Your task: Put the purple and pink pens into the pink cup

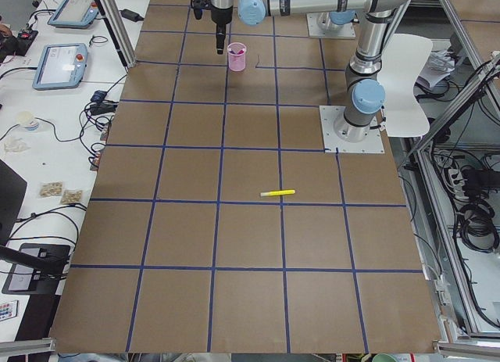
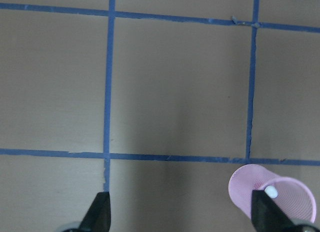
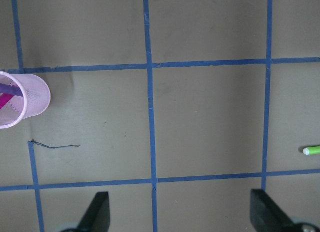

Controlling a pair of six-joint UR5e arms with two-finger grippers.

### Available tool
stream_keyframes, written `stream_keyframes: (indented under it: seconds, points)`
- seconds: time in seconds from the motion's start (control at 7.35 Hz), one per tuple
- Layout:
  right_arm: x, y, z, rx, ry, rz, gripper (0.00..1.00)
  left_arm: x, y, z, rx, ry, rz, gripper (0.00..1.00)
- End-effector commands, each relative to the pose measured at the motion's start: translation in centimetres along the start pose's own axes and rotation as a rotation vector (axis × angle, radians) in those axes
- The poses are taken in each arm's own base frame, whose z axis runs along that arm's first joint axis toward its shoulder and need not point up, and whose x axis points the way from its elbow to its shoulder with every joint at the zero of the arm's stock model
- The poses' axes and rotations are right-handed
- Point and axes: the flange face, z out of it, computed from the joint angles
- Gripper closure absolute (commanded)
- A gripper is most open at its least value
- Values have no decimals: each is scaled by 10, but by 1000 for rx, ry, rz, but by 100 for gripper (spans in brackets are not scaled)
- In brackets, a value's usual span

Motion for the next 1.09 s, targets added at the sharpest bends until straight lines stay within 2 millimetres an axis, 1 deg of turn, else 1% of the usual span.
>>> stream_keyframes:
  seconds: [0.0,0.14,0.27,0.41,0.54,0.68,0.82,0.95]
  points:
    - [-1,-3,2,-5,3,-3,0,-34,29,-26,-62,-8,17,0]
    - [-1,1,-7,13,-1,-2,0,-38,41,-37,-79,-9,8,0]
    - [-1,2,-10,19,0,-2,0,-47,46,-43,-88,-7,-9,0]
    - [-1,2,-10,19,0,-2,0,-50,48,-45,-88,-13,-15,0]
    - [-2,-3,-6,19,-3,-2,0,-51,52,-48,-89,-28,-15,0]
    - [-3,-3,-7,22,-24,-2,0,-50,54,-52,-84,-29,-13,0]
    - [-7,-4,-14,71,-70,-10,0,-49,55,-52,-86,-29,-13,0]
    - [-8,-6,-9,68,-69,-30,0,-50,55,-52,-86,-29,-14,0]
